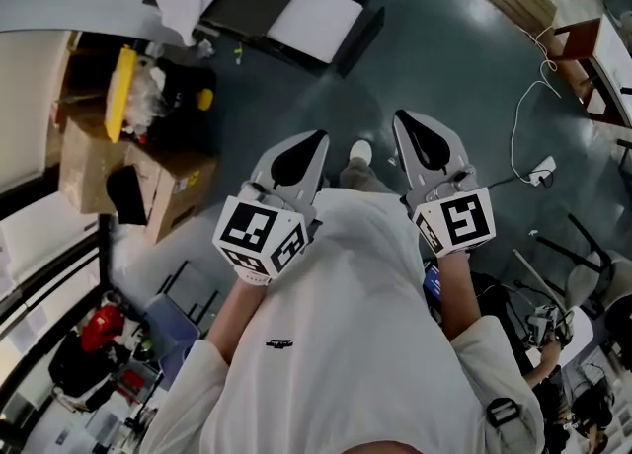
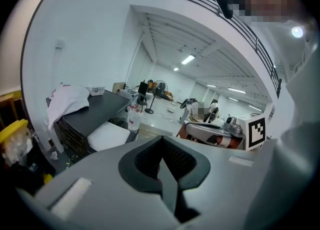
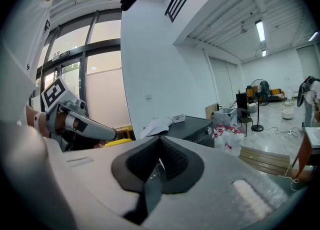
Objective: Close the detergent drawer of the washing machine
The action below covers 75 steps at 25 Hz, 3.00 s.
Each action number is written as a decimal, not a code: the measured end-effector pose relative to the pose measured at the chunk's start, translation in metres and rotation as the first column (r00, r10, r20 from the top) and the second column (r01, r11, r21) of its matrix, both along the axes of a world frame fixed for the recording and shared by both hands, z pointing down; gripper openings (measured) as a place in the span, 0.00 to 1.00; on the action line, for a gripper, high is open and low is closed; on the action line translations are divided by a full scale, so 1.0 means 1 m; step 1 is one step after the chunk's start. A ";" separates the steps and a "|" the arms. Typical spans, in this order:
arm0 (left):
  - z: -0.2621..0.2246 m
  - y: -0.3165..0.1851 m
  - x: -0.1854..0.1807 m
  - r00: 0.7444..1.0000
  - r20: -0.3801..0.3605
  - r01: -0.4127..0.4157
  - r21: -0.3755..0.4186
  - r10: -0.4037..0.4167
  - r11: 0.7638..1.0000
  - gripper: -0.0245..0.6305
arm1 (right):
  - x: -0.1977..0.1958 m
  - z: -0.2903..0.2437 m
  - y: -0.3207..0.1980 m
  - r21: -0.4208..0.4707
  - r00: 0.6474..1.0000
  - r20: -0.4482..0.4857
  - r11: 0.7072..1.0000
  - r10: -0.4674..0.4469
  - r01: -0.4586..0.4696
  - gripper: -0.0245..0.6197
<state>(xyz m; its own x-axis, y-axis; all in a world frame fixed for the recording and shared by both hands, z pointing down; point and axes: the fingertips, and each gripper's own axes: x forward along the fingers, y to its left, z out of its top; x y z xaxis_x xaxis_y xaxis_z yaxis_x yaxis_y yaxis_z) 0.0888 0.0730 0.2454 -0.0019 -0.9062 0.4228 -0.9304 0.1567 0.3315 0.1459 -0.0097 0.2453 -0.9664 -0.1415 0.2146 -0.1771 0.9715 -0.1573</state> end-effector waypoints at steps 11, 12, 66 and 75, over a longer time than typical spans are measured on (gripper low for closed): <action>0.020 -0.036 -0.053 0.994 -0.068 -0.093 -0.038 0.090 0.995 0.07 | -0.046 0.013 -0.039 -0.047 0.996 -0.041 0.996 0.075 -0.077 0.04; 0.019 -0.041 -0.059 0.991 -0.071 -0.113 -0.034 0.111 0.993 0.07 | -0.050 0.014 -0.042 -0.033 0.994 -0.050 0.995 0.093 -0.095 0.04; 0.150 -0.142 -0.182 0.872 -0.130 -0.488 -0.172 0.471 0.856 0.07 | -0.158 0.225 -0.125 -0.075 0.963 -0.224 0.983 0.146 -0.166 0.04; 0.184 -0.136 -0.181 0.879 -0.165 -0.476 -0.230 0.448 0.849 0.07 | -0.165 0.274 -0.124 -0.105 0.964 -0.249 0.986 0.098 -0.128 0.04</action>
